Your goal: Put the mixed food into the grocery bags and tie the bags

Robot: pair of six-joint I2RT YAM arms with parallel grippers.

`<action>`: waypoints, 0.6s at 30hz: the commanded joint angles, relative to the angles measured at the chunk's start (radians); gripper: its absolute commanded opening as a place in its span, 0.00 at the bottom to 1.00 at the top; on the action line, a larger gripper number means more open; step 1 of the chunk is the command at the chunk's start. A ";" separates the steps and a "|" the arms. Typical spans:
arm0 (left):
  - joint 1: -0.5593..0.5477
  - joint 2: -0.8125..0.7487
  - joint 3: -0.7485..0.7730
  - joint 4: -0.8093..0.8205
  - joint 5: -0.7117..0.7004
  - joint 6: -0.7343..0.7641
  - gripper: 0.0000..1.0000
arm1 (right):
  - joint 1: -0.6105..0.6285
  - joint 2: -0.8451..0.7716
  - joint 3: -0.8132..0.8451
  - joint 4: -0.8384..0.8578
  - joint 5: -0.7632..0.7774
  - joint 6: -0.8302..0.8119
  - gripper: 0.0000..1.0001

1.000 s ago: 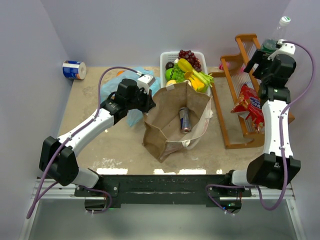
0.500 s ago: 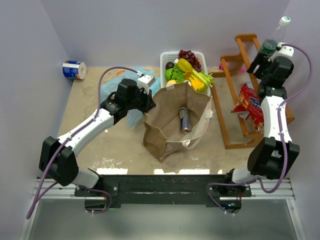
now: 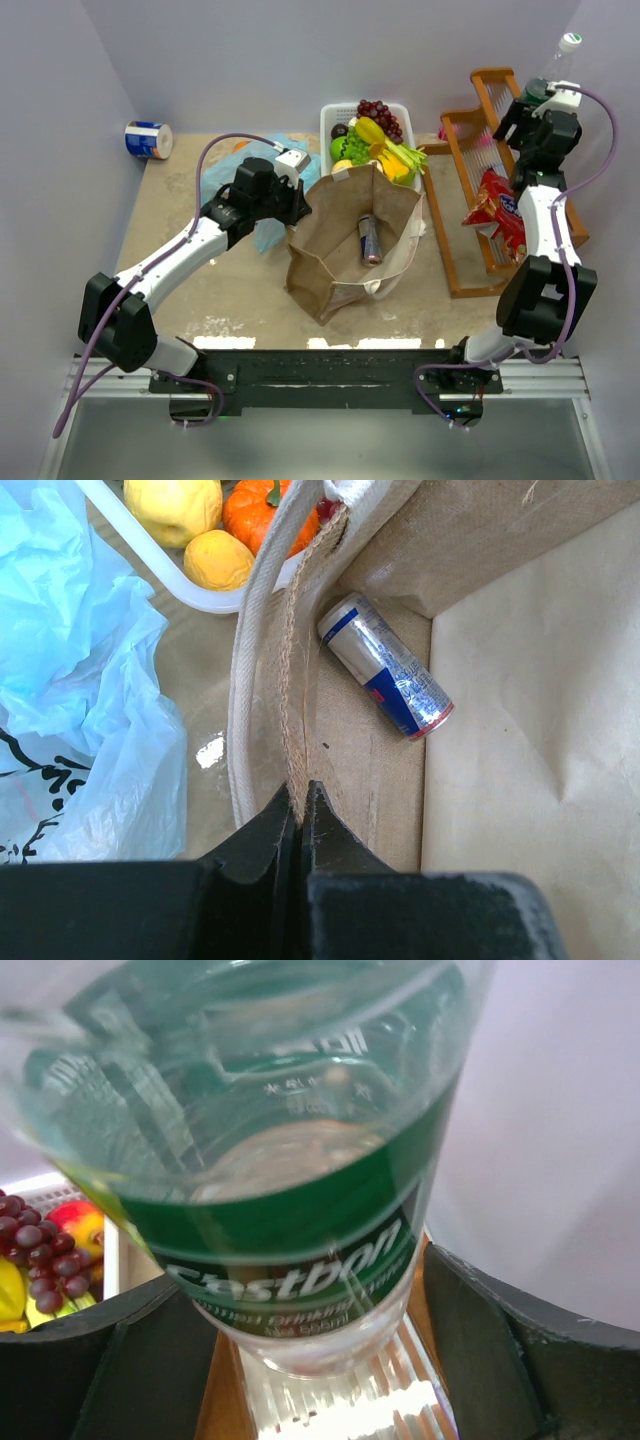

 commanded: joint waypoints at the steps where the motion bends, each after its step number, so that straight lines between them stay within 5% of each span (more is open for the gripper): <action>1: 0.004 -0.013 0.023 0.017 0.006 0.020 0.00 | -0.004 0.034 0.004 0.070 -0.019 -0.025 0.77; 7: 0.004 -0.011 0.024 0.015 0.003 0.021 0.00 | -0.003 0.080 0.026 0.110 -0.040 -0.033 0.73; 18: 0.004 -0.001 0.024 0.014 0.000 0.021 0.00 | 0.005 0.002 0.009 0.145 -0.091 -0.065 0.34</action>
